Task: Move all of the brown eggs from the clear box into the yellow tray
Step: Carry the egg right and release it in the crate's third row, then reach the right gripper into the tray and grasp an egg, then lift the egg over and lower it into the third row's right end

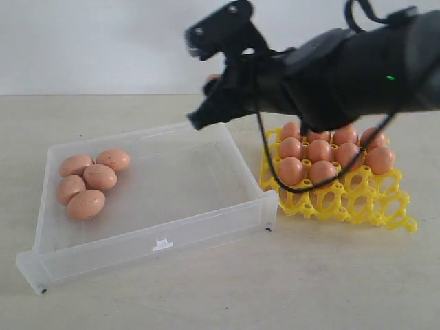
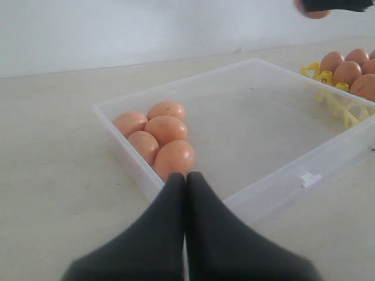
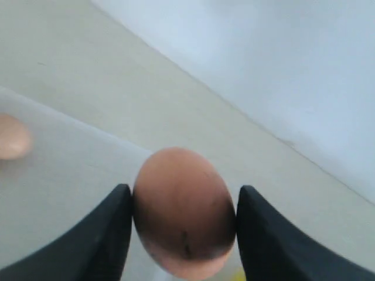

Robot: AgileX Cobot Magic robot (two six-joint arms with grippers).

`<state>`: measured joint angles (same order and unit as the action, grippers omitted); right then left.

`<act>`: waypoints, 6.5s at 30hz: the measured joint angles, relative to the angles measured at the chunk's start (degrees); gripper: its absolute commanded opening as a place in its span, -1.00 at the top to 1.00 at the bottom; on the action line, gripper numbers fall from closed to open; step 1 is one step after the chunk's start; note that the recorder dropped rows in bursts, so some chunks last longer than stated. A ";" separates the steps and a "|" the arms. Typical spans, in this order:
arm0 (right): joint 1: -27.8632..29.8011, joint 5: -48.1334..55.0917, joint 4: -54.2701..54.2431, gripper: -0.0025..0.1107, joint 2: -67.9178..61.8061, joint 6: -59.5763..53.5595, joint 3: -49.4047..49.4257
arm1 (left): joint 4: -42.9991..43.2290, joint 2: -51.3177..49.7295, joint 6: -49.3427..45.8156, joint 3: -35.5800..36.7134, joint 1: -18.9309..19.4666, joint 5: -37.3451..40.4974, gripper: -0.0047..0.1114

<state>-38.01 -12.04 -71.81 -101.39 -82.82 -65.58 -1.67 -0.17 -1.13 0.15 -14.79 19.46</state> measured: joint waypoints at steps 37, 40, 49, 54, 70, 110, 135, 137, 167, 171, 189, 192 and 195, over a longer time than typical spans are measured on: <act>50.57 -37.15 154.73 0.96 -3.00 144.88 25.12 | 0.00 0.00 0.00 0.00 0.00 0.00 0.99; 50.57 -36.35 154.10 0.96 -3.36 144.88 25.12 | 0.00 0.00 0.00 0.00 0.00 0.00 0.99; 50.19 -35.69 148.16 0.96 -3.44 140.45 25.12 | 0.00 0.00 0.00 0.00 0.00 0.00 0.99; 50.07 -35.64 146.02 0.67 -3.44 137.57 25.12 | 0.00 0.00 0.00 0.00 0.00 0.00 0.99; 50.07 -35.84 143.86 -0.16 -3.44 136.79 25.12 | 0.00 0.00 0.00 0.00 0.00 0.00 0.99; -7.99 63.42 55.50 0.92 -40.97 51.69 -66.20 | 0.00 0.00 0.00 0.00 0.00 0.00 0.99; -7.98 52.63 52.90 0.29 -50.72 46.24 -69.16 | 0.00 0.00 0.00 0.00 0.00 0.00 0.99; -7.98 51.89 52.90 0.60 -50.85 46.38 -69.16 | 0.00 0.00 0.00 0.00 0.00 0.00 0.99; -7.98 65.24 65.37 0.96 -30.07 72.74 -75.03 | 0.00 0.00 0.00 0.00 0.00 0.00 0.99; -7.90 53.92 74.48 0.96 -30.07 84.64 -65.71 | 0.00 0.00 0.00 0.00 0.00 0.00 0.99; -7.72 -23.22 64.26 0.96 -0.41 86.21 7.31 | 0.00 0.00 0.00 0.00 0.00 -2.89 0.99; -4.76 -30.36 55.14 0.96 7.75 82.48 17.74 | 0.00 0.00 0.00 0.00 0.00 -3.73 0.99; 1.47 -37.79 40.33 0.96 14.40 80.38 27.52 | 0.00 0.00 0.00 0.00 0.00 -3.95 0.99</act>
<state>-36.54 -49.83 -31.48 -86.99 -2.44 -38.06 -1.67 -0.17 -1.13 0.15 -14.79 15.52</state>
